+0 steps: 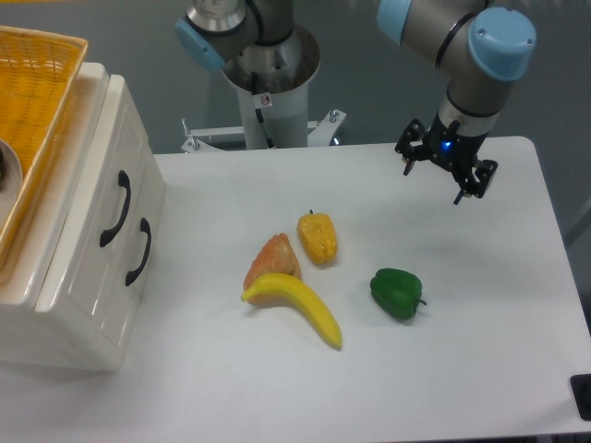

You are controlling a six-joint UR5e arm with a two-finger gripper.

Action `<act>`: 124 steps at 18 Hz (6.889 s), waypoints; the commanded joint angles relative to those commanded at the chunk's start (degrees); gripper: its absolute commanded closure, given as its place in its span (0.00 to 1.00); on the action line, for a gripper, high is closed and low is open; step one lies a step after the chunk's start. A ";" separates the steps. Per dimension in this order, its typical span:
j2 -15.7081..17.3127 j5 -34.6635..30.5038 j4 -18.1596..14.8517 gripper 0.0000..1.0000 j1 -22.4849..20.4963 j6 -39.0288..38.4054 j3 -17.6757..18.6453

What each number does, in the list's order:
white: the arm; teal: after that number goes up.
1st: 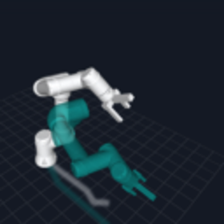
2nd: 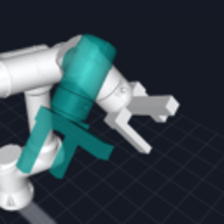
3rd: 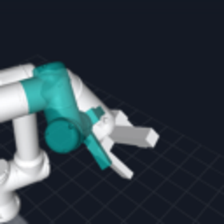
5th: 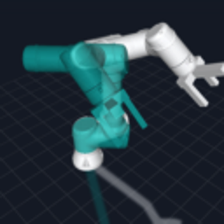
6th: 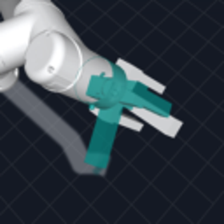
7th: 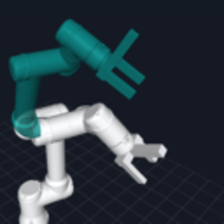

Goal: Slide the top white drawer open

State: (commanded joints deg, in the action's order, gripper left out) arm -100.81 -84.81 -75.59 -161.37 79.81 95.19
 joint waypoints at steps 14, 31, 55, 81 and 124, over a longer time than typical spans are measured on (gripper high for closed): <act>-0.17 3.15 -0.35 0.00 1.84 -14.49 -0.26; -0.70 6.68 -3.43 0.00 10.19 -36.90 -0.26; -0.70 7.21 -3.16 0.00 30.85 -56.61 -0.26; -0.35 15.02 -3.87 0.00 35.51 -61.44 -1.14; -0.53 18.02 -6.42 0.00 37.44 -61.44 -2.02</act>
State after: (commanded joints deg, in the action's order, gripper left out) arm -101.34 -66.80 -82.00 -123.93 18.37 93.16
